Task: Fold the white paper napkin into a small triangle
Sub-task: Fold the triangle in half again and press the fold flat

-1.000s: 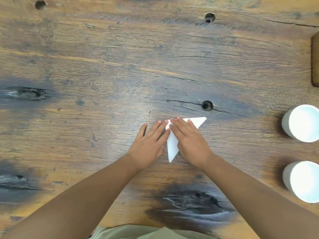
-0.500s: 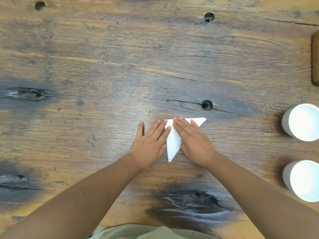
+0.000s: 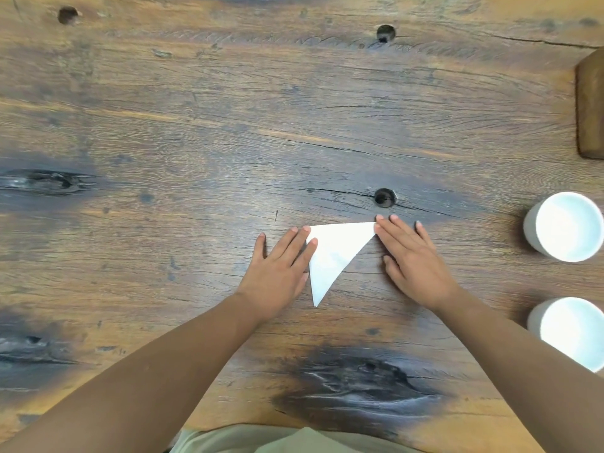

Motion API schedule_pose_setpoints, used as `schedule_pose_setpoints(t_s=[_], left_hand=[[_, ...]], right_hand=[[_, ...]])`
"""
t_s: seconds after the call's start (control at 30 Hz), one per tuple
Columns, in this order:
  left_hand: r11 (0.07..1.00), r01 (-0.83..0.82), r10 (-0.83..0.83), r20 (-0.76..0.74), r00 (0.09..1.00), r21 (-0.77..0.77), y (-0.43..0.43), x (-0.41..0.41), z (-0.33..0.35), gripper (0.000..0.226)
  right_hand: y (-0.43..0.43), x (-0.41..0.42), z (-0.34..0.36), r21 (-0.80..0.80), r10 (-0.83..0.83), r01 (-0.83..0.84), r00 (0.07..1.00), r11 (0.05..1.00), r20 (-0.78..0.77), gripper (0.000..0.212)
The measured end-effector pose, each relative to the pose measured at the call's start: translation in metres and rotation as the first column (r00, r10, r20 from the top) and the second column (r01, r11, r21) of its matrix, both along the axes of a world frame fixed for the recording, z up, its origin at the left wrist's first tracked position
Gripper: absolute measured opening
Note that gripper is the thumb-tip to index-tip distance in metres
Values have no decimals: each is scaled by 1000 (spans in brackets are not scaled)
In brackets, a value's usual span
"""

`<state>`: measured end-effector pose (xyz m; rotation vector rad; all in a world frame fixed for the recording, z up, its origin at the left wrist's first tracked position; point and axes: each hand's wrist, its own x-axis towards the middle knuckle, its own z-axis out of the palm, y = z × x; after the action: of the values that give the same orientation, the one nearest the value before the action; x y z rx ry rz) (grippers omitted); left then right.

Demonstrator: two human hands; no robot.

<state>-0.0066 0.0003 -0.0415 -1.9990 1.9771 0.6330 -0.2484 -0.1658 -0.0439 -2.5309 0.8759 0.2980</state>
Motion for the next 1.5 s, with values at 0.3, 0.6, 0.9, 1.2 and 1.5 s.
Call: schedule_pose_setpoints(t_s=[0.3,0.6,0.9,1.2,1.5], left_hand=[[1000,-16,16,-5,1000,2,0,-1,-2,62],[997,-66,64,-43,997,-36,-1,-4,-4,57],[995,-79,76,-48,996,-60,0,-6,-6,60],[997,-64,63,-27,998,-40,1,-6,-7,60],[997,-68,67,-42,997,-44,1,-6,-5,58]], right_hand=[[35,51,9,-39,-57,60,995,997,80,61],[81,83,-4,38,43,-45,998,998,42,74],[45,48,-5,0,-29,29,999,1000,-36,72],[16,15,1,-34,-68,65,994,997,-90,68],[14,34,11,-71,-190,191,982,979,24,54]])
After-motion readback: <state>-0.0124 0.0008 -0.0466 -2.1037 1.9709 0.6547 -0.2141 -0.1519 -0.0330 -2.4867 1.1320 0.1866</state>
